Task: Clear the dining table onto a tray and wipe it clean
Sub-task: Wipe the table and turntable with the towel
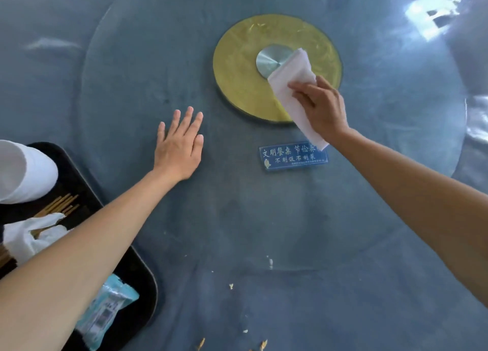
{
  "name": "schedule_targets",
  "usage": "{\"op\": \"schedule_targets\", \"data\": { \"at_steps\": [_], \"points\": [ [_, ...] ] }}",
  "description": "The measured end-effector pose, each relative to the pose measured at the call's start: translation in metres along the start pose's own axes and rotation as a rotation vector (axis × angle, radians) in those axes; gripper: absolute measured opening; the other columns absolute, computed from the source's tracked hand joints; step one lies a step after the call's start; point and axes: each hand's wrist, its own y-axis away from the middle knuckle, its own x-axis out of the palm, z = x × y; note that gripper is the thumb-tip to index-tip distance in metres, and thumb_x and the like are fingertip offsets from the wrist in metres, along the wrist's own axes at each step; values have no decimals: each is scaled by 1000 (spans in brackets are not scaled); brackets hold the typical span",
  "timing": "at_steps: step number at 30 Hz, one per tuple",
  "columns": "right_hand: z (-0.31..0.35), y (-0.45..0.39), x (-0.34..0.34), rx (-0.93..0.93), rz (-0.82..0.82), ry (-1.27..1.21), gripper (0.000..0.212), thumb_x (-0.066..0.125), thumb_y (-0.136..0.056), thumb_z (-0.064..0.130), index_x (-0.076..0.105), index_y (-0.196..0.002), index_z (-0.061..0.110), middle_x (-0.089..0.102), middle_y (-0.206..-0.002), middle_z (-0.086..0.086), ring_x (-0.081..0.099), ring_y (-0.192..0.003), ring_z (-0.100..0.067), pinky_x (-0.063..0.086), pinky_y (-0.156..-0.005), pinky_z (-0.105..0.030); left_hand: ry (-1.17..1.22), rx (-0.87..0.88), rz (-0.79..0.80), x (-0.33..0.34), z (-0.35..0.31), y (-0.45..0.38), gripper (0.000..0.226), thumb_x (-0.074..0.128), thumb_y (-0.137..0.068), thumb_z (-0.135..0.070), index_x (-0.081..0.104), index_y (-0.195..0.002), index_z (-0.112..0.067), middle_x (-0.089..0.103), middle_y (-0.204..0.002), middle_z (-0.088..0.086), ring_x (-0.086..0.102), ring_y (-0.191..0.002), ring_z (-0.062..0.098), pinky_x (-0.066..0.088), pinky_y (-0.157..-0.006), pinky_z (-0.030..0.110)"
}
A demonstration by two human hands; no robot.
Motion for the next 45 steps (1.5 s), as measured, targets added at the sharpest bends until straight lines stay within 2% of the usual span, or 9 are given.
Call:
{"op": "schedule_targets", "data": {
  "at_steps": [8, 11, 15, 19, 25, 33, 36, 40, 45],
  "points": [
    [59, 52, 57, -267, 128, 86, 34, 67, -92, 24, 74, -122, 39, 58, -91, -4, 58, -61, -30, 37, -49, -33, 50, 58, -86, 0, 25, -20, 52, 20, -106, -33, 29, -157, -33, 22, -167, -9, 9, -156, 18, 7, -125, 43],
    [103, 142, 64, -533, 407, -7, 51, 73, -81, 23, 69, -125, 49, 68, -103, 4, 69, -77, -23, 46, -50, -37, 72, 88, -80, -3, 34, -26, 51, 22, -107, -29, 30, -157, -28, 24, -166, -8, 11, -156, 18, 7, -125, 42],
    [131, 232, 62, -693, 745, -56, 77, 84, -65, 20, 63, -131, 53, 65, -112, 16, 61, -82, -10, 21, -52, -25, 52, 97, -70, -11, 36, -30, 49, 27, -109, -22, 30, -158, -22, 22, -167, -5, 10, -156, 22, 7, -125, 46],
    [121, 172, 37, -529, 468, -235, 23, 68, -96, 24, 64, -110, 42, 63, -93, 22, 57, -81, 1, 42, -61, -10, 99, 21, -52, -8, 8, -12, 52, 40, -102, -16, 37, -154, -9, 24, -166, 9, 11, -156, 31, 11, -122, 56],
    [41, -23, -6, -260, -2, 39, 26, 60, -102, 28, 75, -122, 32, 66, -104, -11, 63, -84, -34, 48, -67, -37, 40, -74, -73, 19, -43, 29, 52, 24, -107, -37, 21, -159, -38, 10, -170, -1, 2, -157, 24, 5, -125, 51],
    [50, 51, 53, -216, 82, 11, 24, 66, -98, 31, 77, -118, 39, 58, -86, 2, 54, -67, -23, 45, -54, -36, -19, -19, -105, 24, -20, 13, 52, 18, -107, -39, 19, -159, -36, 13, -169, -4, 5, -157, 24, 8, -125, 52],
    [87, 149, 62, -395, 369, -153, 46, 83, -80, 13, 73, -115, 41, 70, -90, 5, 56, -69, -15, 36, -51, -27, 21, -2, -105, 20, -10, 5, 53, 21, -107, -35, 22, -159, -32, 16, -169, -4, 7, -157, 22, 7, -124, 50],
    [109, 243, 46, -728, 803, -167, 47, 67, -80, 15, 75, -120, 37, 72, -110, 4, 61, -85, -16, 31, -57, -27, 27, 19, -79, 14, 0, 0, 52, 19, -107, -36, 22, -159, -33, 16, -169, -5, 6, -157, 19, 5, -125, 49],
    [92, 173, 6, -616, 314, -228, 38, 82, -83, 3, 79, -109, 30, 65, -84, 4, 53, -73, -8, 41, -59, -23, 19, 67, -57, 4, 18, -12, 52, 21, -107, -34, 25, -158, -32, 18, -168, -4, 9, -156, 21, 7, -125, 51]
  ]
}}
